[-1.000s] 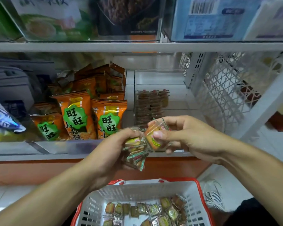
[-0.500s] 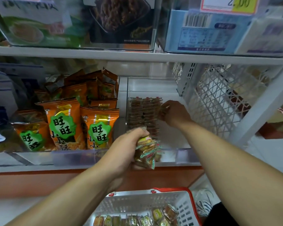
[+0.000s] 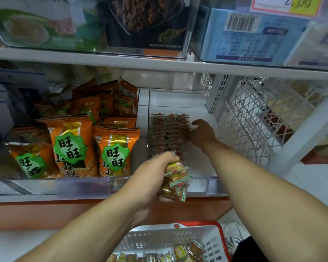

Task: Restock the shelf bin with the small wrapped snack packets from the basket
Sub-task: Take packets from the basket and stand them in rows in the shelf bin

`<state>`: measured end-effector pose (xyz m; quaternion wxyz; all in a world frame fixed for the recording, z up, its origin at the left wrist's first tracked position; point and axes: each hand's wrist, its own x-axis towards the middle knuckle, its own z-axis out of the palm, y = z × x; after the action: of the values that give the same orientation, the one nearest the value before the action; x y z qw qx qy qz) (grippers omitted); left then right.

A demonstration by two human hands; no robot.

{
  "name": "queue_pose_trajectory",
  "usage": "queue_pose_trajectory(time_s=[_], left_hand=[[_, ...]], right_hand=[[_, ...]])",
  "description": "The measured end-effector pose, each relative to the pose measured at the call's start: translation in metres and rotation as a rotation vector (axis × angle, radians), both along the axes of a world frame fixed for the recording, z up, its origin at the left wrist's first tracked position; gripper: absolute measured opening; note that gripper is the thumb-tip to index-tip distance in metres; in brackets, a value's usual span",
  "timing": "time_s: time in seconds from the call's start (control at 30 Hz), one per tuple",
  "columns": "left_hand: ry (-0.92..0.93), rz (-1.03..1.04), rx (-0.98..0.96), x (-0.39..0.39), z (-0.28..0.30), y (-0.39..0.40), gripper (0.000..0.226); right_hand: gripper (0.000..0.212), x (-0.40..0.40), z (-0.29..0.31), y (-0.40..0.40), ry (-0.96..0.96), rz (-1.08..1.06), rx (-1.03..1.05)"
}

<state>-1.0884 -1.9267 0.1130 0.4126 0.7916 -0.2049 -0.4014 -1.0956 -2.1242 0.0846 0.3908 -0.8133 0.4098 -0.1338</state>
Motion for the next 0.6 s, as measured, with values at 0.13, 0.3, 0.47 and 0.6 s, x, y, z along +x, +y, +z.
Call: queue_pose_trajectory(time_s=[0.13,0.3,0.47,0.6], left_hand=[[-0.002,-0.127,0.071,-0.017,0.038,0.013,0.044],[0.416,0.222,-0.284,-0.035,0.05,0.05,0.027],[0.513,0.375,-0.484,-0.058,0.053,0.077,0.023],[0.483,0.321,-0.564,-0.055,0.056,0.08,0.029]], right_hand=[[0.064,-0.008,0.013,0.003,0.054,0.051,-0.07],[0.027,-0.03,0.065,0.032,-0.103,0.14,-0.276],[0.029,-0.082,0.104,0.109,-0.389,0.385,0.118],[0.048,-0.121,0.107,0.135,-0.389,0.542,0.123]])
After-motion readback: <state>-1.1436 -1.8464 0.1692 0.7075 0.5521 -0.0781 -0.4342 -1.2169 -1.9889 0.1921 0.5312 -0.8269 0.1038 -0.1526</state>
